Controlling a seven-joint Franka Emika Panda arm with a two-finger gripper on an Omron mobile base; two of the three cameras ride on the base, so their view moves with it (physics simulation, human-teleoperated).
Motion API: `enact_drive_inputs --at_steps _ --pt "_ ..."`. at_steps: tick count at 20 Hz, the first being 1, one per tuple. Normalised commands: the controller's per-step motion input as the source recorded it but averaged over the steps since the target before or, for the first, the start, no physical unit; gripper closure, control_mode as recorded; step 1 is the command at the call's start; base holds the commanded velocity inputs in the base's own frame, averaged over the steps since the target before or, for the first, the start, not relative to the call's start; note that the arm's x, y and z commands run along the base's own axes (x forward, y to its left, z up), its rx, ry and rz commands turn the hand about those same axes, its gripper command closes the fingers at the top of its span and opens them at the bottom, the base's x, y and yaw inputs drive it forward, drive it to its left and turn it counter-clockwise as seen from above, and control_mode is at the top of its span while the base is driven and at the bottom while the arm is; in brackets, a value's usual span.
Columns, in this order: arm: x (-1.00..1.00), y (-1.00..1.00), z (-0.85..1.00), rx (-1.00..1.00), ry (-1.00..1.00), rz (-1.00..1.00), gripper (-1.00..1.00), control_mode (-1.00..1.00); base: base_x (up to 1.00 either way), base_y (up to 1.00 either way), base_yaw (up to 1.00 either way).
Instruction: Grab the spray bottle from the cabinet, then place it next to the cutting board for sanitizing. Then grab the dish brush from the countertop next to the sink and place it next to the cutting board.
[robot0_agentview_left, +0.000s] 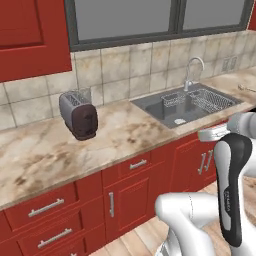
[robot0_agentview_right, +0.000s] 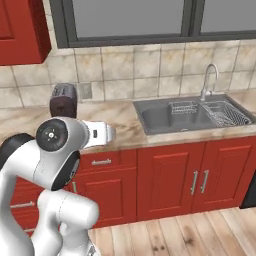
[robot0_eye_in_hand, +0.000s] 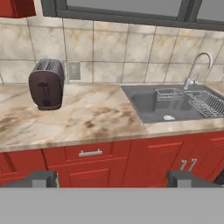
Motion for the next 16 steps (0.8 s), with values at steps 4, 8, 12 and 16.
enact_drive_inputs --at_steps 4,8,12,16 --pt "0.0 0.0 0.0 0.0 0.0 0.0 -1.0 1.0 0.56 -1.0 0.37" --pt "0.0 0.0 0.0 0.0 0.0 0.0 -1.0 1.0 0.0 -1.0 0.16" --pt "0.0 0.0 0.0 0.0 0.0 0.0 -1.0 1.0 0.03 -1.0 0.08" --pt "0.0 0.0 0.0 0.0 0.0 0.0 -1.0 1.0 0.28 -1.0 0.11"
